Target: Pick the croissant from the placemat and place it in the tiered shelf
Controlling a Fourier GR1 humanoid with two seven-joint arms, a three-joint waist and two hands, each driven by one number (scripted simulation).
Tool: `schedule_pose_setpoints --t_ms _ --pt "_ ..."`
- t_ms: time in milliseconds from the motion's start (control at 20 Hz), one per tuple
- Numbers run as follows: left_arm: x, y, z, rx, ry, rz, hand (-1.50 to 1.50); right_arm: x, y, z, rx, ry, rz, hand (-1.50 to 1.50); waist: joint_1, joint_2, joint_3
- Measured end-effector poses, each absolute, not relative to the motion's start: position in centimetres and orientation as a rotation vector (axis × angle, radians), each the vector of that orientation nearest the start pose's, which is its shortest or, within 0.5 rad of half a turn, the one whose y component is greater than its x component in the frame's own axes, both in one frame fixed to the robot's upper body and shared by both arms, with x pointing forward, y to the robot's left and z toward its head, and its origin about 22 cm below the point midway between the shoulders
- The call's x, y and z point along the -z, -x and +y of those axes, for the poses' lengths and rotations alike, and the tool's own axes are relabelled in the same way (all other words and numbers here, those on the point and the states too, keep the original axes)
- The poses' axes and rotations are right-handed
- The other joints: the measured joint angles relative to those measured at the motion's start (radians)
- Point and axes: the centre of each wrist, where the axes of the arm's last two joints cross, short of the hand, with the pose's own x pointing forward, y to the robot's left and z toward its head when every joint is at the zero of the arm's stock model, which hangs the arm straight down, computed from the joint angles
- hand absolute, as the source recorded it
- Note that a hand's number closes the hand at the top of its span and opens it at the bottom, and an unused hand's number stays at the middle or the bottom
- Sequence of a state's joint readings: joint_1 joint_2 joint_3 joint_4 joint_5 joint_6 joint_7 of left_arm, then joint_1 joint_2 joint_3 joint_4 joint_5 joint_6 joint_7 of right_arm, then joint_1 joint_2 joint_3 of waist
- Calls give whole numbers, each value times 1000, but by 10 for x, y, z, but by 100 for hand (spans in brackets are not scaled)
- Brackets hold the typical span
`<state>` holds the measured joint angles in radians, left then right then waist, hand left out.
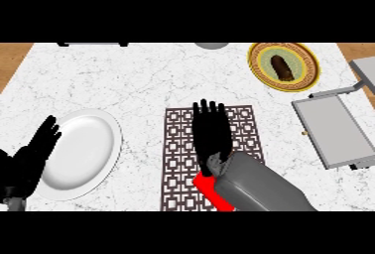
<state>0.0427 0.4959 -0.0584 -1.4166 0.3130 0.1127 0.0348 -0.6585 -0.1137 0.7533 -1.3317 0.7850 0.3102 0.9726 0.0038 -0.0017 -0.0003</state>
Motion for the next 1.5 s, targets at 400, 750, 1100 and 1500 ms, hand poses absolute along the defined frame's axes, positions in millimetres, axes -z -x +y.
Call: schedule_pose_setpoints --t_ms 400,750,1100,1500 --pt "4 -231 353 46 -251 -1333 0 -51 -307 -55 -1417 1016 -898 -150 0 2 0" --pt "2 -231 354 47 -250 -1331 0 -32 -317 -55 -1421 1017 -907 -150 2 2 0" --pt "-3 -239 355 48 -253 -1335 0 -13 -329 -66 -1416 1003 -878 150 2 2 0" --pt "5 -232 351 45 -249 -1334 0 -7 -335 -69 -1428 964 -904 150 3 -5 -2"
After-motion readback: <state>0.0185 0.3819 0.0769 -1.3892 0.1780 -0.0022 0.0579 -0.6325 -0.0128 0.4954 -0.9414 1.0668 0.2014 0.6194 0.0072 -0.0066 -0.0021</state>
